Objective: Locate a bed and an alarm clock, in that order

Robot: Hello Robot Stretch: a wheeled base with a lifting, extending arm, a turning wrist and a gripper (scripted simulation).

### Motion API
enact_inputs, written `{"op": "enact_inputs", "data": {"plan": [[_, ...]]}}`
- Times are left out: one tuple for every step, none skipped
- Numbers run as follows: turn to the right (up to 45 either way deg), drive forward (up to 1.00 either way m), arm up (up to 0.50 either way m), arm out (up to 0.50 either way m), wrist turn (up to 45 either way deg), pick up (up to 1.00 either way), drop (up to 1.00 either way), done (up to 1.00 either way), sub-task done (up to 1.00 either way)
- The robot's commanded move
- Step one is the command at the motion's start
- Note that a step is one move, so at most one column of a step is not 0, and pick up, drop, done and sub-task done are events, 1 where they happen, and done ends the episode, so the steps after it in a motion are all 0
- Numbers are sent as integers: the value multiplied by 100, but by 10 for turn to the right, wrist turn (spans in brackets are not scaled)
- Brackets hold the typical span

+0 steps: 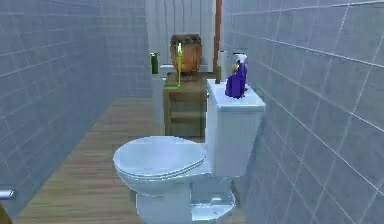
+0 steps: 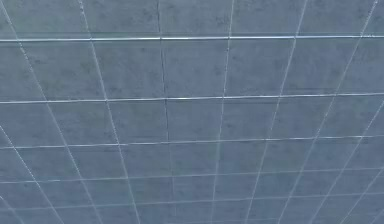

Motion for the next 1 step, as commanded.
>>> {"op": "enact_inputs", "data": {"plan": [[0, 60, 0, 0, 0, 0, 0, 0, 0]]}}
